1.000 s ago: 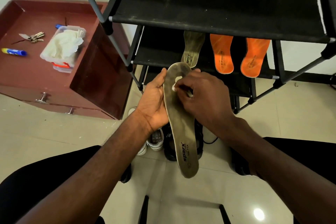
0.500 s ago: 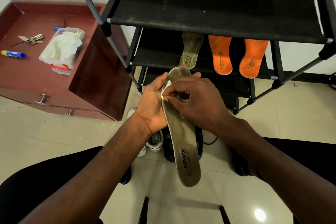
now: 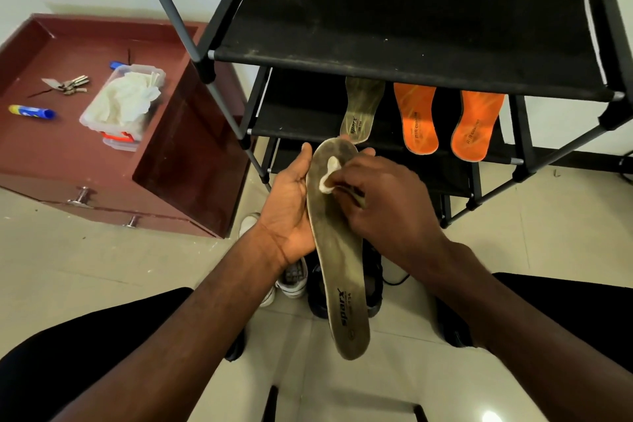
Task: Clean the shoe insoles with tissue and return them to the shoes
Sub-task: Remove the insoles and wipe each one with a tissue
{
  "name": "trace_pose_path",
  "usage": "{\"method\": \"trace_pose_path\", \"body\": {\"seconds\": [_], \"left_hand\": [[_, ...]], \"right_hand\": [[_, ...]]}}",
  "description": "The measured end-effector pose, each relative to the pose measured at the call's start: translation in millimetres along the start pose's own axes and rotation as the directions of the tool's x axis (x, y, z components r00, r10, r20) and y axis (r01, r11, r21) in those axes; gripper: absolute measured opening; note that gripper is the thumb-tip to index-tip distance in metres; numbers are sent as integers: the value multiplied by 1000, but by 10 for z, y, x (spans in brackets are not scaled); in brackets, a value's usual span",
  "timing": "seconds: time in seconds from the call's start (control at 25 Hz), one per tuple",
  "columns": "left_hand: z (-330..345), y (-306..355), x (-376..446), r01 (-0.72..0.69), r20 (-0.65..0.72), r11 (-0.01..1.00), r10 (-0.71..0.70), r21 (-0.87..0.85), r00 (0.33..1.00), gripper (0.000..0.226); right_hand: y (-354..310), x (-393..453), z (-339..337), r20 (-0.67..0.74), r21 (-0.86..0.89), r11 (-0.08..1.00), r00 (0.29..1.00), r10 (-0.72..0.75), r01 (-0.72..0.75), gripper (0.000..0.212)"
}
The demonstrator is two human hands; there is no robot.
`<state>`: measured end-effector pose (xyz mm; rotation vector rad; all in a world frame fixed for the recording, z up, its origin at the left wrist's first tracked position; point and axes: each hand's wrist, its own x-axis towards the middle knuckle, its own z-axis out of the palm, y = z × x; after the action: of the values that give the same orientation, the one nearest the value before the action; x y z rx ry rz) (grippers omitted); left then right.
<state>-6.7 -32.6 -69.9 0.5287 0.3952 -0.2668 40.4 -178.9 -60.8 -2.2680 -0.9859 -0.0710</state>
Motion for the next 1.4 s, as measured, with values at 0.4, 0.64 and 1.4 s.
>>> {"method": "trace_pose_path", "body": {"seconds": [0.4,0.64,1.4], "left_hand": [[87,8,-51,-43,-8,993,44,108,999,70],[-9,116,-13,-33,-59,989,42,142,997,75],[-9,34,29,-12,1,998,12,69,1000,68]], "right_hand": [[66,222,-98,-210,-176,983,977,20,-58,18],[-61,-31,-72,117,-140,990,993,11,6,20],[-168,76,25,-52,134,989,997,64,-57,15]]}}
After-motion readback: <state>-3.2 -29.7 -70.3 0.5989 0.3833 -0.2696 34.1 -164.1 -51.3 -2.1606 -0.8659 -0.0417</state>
